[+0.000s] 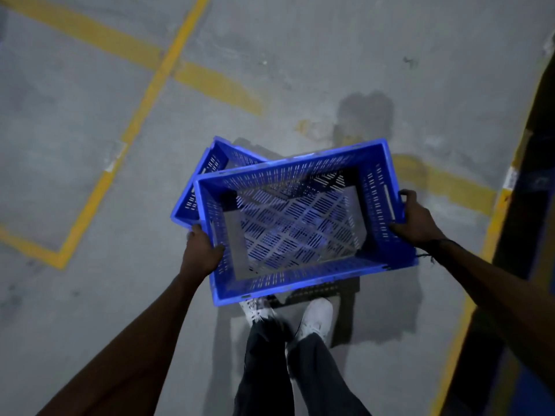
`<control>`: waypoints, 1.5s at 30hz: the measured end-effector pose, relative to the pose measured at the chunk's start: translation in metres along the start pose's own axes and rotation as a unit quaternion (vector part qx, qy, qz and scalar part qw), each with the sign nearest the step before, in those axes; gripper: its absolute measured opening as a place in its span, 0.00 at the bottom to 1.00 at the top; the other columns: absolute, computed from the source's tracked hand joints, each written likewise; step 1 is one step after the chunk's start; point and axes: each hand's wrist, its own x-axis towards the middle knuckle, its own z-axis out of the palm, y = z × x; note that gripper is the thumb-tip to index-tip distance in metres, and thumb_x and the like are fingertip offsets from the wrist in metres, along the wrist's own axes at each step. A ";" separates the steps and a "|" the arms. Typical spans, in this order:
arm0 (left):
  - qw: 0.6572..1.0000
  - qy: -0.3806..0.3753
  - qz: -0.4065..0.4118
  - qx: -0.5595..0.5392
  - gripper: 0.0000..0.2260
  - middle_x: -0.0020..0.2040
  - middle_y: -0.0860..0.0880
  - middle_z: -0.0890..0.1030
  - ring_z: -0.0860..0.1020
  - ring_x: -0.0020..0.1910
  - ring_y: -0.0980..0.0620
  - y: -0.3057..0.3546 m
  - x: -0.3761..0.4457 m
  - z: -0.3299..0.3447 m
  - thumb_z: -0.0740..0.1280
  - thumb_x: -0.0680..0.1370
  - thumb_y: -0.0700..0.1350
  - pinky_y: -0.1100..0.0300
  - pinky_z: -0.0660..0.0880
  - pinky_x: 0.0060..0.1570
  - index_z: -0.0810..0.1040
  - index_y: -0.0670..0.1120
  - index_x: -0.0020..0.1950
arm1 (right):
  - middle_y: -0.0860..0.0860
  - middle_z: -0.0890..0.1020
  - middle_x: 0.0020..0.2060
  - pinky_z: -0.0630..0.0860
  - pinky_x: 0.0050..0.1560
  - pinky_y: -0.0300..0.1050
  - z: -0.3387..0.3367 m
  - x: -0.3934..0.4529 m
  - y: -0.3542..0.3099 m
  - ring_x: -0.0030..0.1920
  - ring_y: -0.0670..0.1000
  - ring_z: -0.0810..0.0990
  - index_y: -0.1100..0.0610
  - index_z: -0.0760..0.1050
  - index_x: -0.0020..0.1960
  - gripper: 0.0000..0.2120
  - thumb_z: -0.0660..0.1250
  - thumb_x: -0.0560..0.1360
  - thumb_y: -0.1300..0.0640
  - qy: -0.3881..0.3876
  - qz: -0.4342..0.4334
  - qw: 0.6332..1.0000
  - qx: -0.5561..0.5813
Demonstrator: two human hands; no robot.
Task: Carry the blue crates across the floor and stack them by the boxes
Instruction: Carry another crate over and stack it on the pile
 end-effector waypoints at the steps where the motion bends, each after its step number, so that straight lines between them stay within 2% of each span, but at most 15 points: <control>1: 1.000 0.006 -0.001 -0.010 0.21 0.58 0.30 0.74 0.75 0.58 0.31 0.001 0.002 0.003 0.72 0.75 0.37 0.44 0.71 0.49 0.67 0.30 0.62 | 0.63 0.79 0.55 0.78 0.49 0.57 0.005 0.002 0.001 0.48 0.63 0.80 0.60 0.56 0.73 0.37 0.73 0.72 0.62 0.006 0.000 1.000 0.013; 3: 0.999 0.020 -0.002 -0.029 0.17 0.55 0.30 0.76 0.77 0.54 0.30 0.003 0.004 0.003 0.69 0.75 0.35 0.48 0.68 0.43 0.65 0.35 0.58 | 0.58 0.78 0.52 0.79 0.49 0.59 0.007 0.005 0.001 0.45 0.60 0.79 0.58 0.56 0.71 0.35 0.72 0.72 0.62 0.021 0.007 0.999 0.049; 6: 0.999 0.027 0.001 -0.039 0.16 0.52 0.31 0.78 0.78 0.50 0.31 0.004 0.001 -0.005 0.67 0.75 0.33 0.51 0.66 0.41 0.61 0.40 0.54 | 0.55 0.76 0.50 0.79 0.52 0.61 0.003 0.002 0.000 0.46 0.60 0.79 0.56 0.55 0.71 0.33 0.71 0.74 0.62 0.004 0.032 0.996 0.087; 11: 0.998 0.038 -0.007 -0.044 0.17 0.51 0.32 0.79 0.79 0.49 0.32 0.009 -0.019 -0.044 0.67 0.75 0.33 0.51 0.67 0.42 0.65 0.36 0.60 | 0.53 0.76 0.53 0.78 0.43 0.53 -0.012 -0.024 -0.014 0.44 0.57 0.80 0.53 0.54 0.72 0.33 0.70 0.75 0.62 -0.026 0.030 0.993 0.108; 13: 0.998 0.037 -0.007 -0.045 0.19 0.50 0.34 0.78 0.79 0.48 0.32 0.010 -0.035 -0.068 0.67 0.74 0.33 0.52 0.67 0.41 0.65 0.35 0.63 | 0.54 0.77 0.52 0.79 0.43 0.54 -0.020 -0.044 -0.024 0.45 0.58 0.81 0.52 0.54 0.72 0.33 0.71 0.75 0.62 -0.030 0.028 0.993 0.111; 18: 0.997 0.057 0.012 -0.057 0.22 0.45 0.37 0.78 0.78 0.43 0.35 0.027 -0.108 -0.159 0.65 0.72 0.41 0.52 0.68 0.38 0.67 0.35 0.64 | 0.55 0.77 0.51 0.81 0.47 0.58 -0.055 -0.120 -0.065 0.45 0.60 0.81 0.54 0.54 0.71 0.35 0.72 0.74 0.62 -0.046 0.033 0.994 0.096; 21: 0.995 0.076 0.026 -0.063 0.23 0.43 0.39 0.77 0.76 0.39 0.40 0.034 -0.159 -0.221 0.64 0.73 0.40 0.53 0.67 0.37 0.67 0.36 0.67 | 0.56 0.77 0.51 0.80 0.46 0.56 -0.081 -0.175 -0.095 0.45 0.60 0.81 0.55 0.54 0.71 0.35 0.72 0.74 0.61 -0.062 0.028 0.994 0.086; 24: 0.993 0.090 0.047 -0.064 0.24 0.41 0.39 0.80 0.79 0.37 0.38 0.036 -0.210 -0.283 0.64 0.75 0.41 0.50 0.71 0.34 0.65 0.39 0.69 | 0.58 0.78 0.52 0.81 0.50 0.59 -0.105 -0.223 -0.126 0.48 0.61 0.82 0.56 0.54 0.70 0.35 0.73 0.73 0.59 -0.076 0.012 0.994 0.071; 27: 0.989 0.115 0.064 -0.064 0.23 0.41 0.38 0.80 0.79 0.38 0.39 0.036 -0.262 -0.337 0.64 0.78 0.37 0.48 0.72 0.36 0.63 0.40 0.72 | 0.59 0.79 0.53 0.79 0.51 0.57 -0.127 -0.263 -0.162 0.48 0.61 0.81 0.57 0.54 0.70 0.35 0.73 0.73 0.59 -0.084 -0.017 0.995 0.058; 29: 0.984 0.144 0.080 -0.064 0.25 0.41 0.38 0.81 0.79 0.38 0.38 0.030 -0.294 -0.369 0.64 0.77 0.42 0.51 0.70 0.36 0.63 0.40 0.73 | 0.58 0.80 0.51 0.79 0.48 0.54 -0.140 -0.288 -0.188 0.47 0.60 0.81 0.57 0.54 0.70 0.35 0.72 0.73 0.59 -0.084 -0.040 0.994 0.064; 31: 0.981 0.162 0.083 -0.066 0.28 0.42 0.39 0.81 0.79 0.38 0.39 0.017 -0.323 -0.394 0.61 0.75 0.48 0.52 0.70 0.36 0.61 0.41 0.74 | 0.54 0.80 0.45 0.77 0.42 0.49 -0.150 -0.311 -0.214 0.42 0.57 0.81 0.55 0.55 0.69 0.33 0.72 0.74 0.59 -0.074 -0.054 0.993 0.074; 34: 0.977 0.183 0.063 -0.087 0.29 0.43 0.39 0.81 0.80 0.38 0.38 -0.001 -0.360 -0.421 0.60 0.75 0.47 0.49 0.74 0.36 0.60 0.43 0.74 | 0.52 0.79 0.38 0.73 0.34 0.46 -0.161 -0.336 -0.252 0.37 0.54 0.81 0.54 0.58 0.68 0.30 0.71 0.73 0.59 -0.035 -0.069 0.993 0.094; 39: 0.965 0.210 0.030 -0.153 0.24 0.47 0.42 0.81 0.79 0.38 0.42 -0.041 -0.395 -0.444 0.63 0.80 0.37 0.52 0.72 0.38 0.60 0.43 0.75 | 0.56 0.79 0.40 0.73 0.41 0.48 -0.160 -0.363 -0.320 0.40 0.60 0.80 0.58 0.65 0.64 0.23 0.72 0.74 0.55 0.061 -0.094 0.979 0.170; 43: 0.942 0.233 -0.002 -0.241 0.27 0.47 0.47 0.83 0.82 0.41 0.43 -0.086 -0.411 -0.450 0.61 0.75 0.49 0.48 0.79 0.42 0.61 0.51 0.74 | 0.51 0.75 0.36 0.69 0.43 0.46 -0.142 -0.383 -0.381 0.42 0.58 0.77 0.58 0.68 0.62 0.19 0.69 0.76 0.51 0.116 -0.118 0.961 0.222; 45: 0.925 0.242 -0.023 -0.293 0.25 0.47 0.48 0.82 0.83 0.42 0.43 -0.115 -0.414 -0.451 0.61 0.76 0.51 0.46 0.80 0.44 0.62 0.53 0.73 | 0.51 0.76 0.34 0.69 0.42 0.47 -0.126 -0.389 -0.408 0.41 0.60 0.78 0.55 0.69 0.60 0.17 0.69 0.77 0.49 0.134 -0.132 0.952 0.243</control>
